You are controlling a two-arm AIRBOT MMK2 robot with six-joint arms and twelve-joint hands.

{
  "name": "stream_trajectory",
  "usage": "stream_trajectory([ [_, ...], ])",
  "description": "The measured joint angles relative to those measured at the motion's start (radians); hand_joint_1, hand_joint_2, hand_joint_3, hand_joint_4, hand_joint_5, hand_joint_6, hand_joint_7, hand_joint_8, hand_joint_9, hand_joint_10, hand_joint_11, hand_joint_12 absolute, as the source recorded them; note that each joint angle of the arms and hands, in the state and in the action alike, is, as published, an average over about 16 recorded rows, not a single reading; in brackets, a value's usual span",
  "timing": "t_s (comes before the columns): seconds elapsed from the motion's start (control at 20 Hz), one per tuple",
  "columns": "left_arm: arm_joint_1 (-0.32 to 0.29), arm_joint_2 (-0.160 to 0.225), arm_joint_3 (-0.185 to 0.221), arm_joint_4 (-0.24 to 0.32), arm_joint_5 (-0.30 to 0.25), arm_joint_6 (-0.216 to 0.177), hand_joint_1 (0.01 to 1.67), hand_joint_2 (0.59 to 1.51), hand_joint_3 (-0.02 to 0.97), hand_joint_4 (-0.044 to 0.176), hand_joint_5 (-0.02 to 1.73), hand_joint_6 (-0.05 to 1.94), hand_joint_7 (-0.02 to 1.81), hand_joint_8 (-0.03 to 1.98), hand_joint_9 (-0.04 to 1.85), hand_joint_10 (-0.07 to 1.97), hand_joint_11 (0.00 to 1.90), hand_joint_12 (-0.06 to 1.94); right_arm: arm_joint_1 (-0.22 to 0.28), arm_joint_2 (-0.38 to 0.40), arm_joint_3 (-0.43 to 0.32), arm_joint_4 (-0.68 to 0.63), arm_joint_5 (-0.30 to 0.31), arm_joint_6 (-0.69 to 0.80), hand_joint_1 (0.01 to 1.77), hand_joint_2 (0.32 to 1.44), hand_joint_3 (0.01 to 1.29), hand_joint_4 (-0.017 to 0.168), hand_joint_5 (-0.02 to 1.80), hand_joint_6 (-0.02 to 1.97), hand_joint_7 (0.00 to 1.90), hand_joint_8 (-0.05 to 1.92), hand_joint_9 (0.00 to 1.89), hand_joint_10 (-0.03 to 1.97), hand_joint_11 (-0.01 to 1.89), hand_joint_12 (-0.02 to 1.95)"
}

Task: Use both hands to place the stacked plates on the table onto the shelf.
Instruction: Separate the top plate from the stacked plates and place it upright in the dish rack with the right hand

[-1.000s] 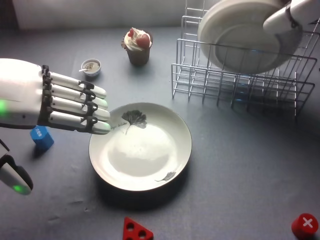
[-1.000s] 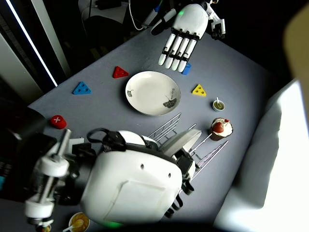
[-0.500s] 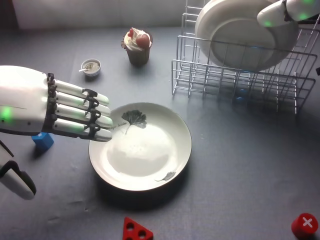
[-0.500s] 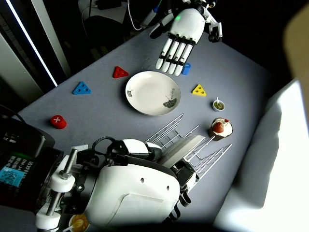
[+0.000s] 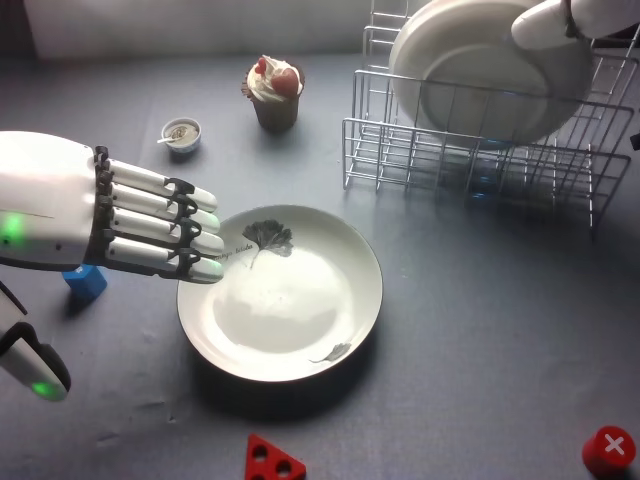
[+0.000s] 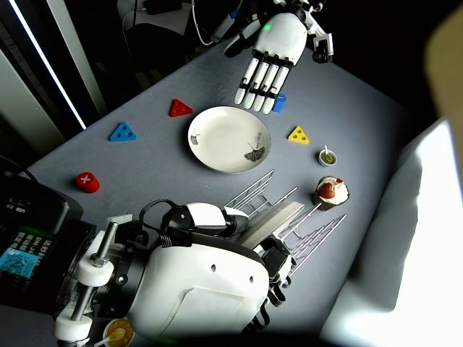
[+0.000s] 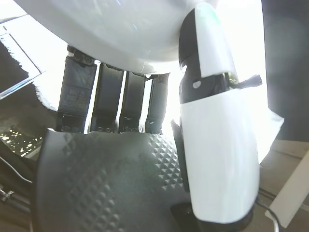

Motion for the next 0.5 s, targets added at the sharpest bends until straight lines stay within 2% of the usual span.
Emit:
stream_trajectory([
  [0.4, 0.01, -0.001, 0.001, 0.003, 0.009, 0.0, 0.04, 0.933, 0.017, 0.002, 0.09, 0.02, 0.13, 0.0, 0.12, 0.02, 0.12, 0.02, 0.023, 0.016, -0.02, 0.001, 0.007, 0.005, 1.09, 0.99, 0.01, -0.004, 0.67, 0.08, 0.77, 0.01, 0.86, 0.01, 1.0, 0.03],
  [0.5, 0.014, -0.002, 0.0, 0.007, 0.015, 0.0, 0.04, 0.934, 0.017, 0.002, 0.09, 0.02, 0.12, 0.0, 0.12, 0.02, 0.11, 0.02, 0.033, 0.023, -0.031, -0.016, 0.008, 0.005, 1.04, 0.98, 0.01, -0.004, 0.63, 0.03, 0.72, 0.01, 0.8, 0.01, 0.92, 0.02],
])
